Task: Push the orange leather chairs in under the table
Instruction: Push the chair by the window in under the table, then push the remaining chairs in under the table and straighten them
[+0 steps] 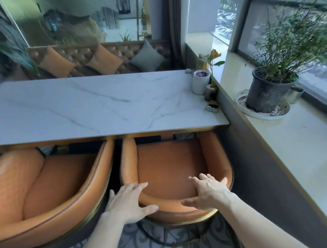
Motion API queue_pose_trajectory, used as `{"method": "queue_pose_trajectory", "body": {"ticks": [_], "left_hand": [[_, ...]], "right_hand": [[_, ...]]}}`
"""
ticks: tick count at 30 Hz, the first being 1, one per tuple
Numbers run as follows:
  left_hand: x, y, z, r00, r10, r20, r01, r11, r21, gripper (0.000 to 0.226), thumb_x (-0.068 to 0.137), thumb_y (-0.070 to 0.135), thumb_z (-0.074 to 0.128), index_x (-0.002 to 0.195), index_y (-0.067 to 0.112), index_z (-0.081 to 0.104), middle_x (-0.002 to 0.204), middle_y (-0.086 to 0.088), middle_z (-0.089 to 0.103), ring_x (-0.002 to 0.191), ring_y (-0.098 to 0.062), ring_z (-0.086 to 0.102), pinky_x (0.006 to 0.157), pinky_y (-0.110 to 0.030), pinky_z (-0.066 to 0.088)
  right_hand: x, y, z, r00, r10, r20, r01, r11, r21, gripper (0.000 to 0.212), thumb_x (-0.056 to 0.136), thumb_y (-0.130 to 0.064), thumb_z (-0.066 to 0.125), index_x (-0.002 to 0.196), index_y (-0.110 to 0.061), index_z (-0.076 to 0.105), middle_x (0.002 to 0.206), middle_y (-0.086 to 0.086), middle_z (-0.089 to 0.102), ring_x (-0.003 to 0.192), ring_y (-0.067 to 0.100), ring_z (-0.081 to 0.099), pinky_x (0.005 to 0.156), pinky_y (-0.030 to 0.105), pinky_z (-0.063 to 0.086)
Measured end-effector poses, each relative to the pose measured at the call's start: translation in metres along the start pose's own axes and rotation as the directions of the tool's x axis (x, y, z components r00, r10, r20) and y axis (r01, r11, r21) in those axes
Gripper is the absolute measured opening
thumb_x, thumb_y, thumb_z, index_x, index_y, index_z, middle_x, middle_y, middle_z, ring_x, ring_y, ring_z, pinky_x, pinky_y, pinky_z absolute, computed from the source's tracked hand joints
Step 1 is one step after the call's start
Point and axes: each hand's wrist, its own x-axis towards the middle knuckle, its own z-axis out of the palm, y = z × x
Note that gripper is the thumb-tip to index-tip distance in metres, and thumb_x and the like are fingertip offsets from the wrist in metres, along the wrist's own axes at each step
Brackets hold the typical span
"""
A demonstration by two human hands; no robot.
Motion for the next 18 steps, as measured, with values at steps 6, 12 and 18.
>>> {"method": "queue_pose_trajectory", "body": {"ticks": [6, 12, 18], "left_hand": [[-0.072, -0.099, -0.03, 0.995, -0.014, -0.096, 0.011, 0.999, -0.036, 0.098, 0.07, 0.089, 0.048, 0.153, 0.048, 0.015, 0.165, 0.008, 0.016, 0.151, -0.02, 0.013, 0.119, -0.062, 0.011], [-0.145, -0.228, -0.051, 0.978, -0.087, -0.191, 0.074, 0.995, -0.074, 0.099, 0.071, 0.087, 0.052, 0.153, 0.049, 0.013, 0.167, 0.007, 0.006, 0.153, -0.02, 0.002, 0.12, -0.062, 0.003], [-0.196, -0.336, -0.047, 0.926, -0.138, -0.35, 0.101, 0.987, -0.121, 0.098, 0.073, 0.083, 0.054, 0.154, 0.048, 0.01, 0.167, 0.008, 0.006, 0.153, -0.018, 0.004, 0.122, -0.055, 0.002]], "right_hand": [[-0.047, -0.096, 0.0, 0.999, 0.013, -0.04, -0.013, 1.0, 0.017, 0.108, 0.072, -0.098, 0.043, 0.161, -0.043, 0.016, 0.167, 0.0, 0.022, 0.157, 0.026, 0.012, 0.114, 0.079, 0.013], [-0.076, -0.229, 0.018, 0.993, -0.053, -0.102, 0.055, 0.998, 0.014, 0.11, 0.072, -0.1, 0.038, 0.162, -0.043, 0.011, 0.175, 0.006, 0.001, 0.16, 0.031, -0.007, 0.115, 0.082, 0.005], [-0.076, -0.354, 0.036, 0.975, -0.177, -0.137, 0.172, 0.984, -0.051, 0.118, 0.068, -0.103, 0.033, 0.163, -0.04, 0.006, 0.175, 0.009, -0.004, 0.159, 0.034, -0.01, 0.115, 0.082, 0.001]]}}
